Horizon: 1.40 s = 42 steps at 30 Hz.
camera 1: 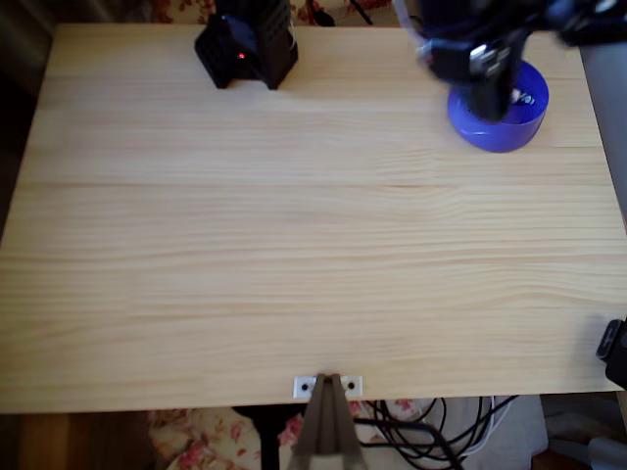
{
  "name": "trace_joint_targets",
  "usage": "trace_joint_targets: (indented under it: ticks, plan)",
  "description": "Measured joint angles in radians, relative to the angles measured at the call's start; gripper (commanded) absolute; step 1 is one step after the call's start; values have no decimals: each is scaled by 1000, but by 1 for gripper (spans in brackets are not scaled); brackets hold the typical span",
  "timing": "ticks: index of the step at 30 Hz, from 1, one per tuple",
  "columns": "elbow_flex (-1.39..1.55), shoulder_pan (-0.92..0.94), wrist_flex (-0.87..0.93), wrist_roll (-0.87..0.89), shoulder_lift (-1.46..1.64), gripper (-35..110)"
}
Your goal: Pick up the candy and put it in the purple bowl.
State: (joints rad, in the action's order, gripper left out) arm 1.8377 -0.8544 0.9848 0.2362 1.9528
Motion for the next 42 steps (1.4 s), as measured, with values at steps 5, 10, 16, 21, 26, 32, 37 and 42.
trace_joint_targets:
  ticks: [5,10,16,21,26,32,37,42]
  plan:
    - [44,216,41,-64,43,0]
    - [230,410,43,-75,166,0]
    - [463,571,43,-78,345,0]
    - [723,706,17,-78,606,0]
    - [900,836,14,-124,828,0]
    - [1015,874,-2,-140,968,0]
    - [1103,876,-3,-117,1074,0]
    - [1149,882,5,-101,1164,0]
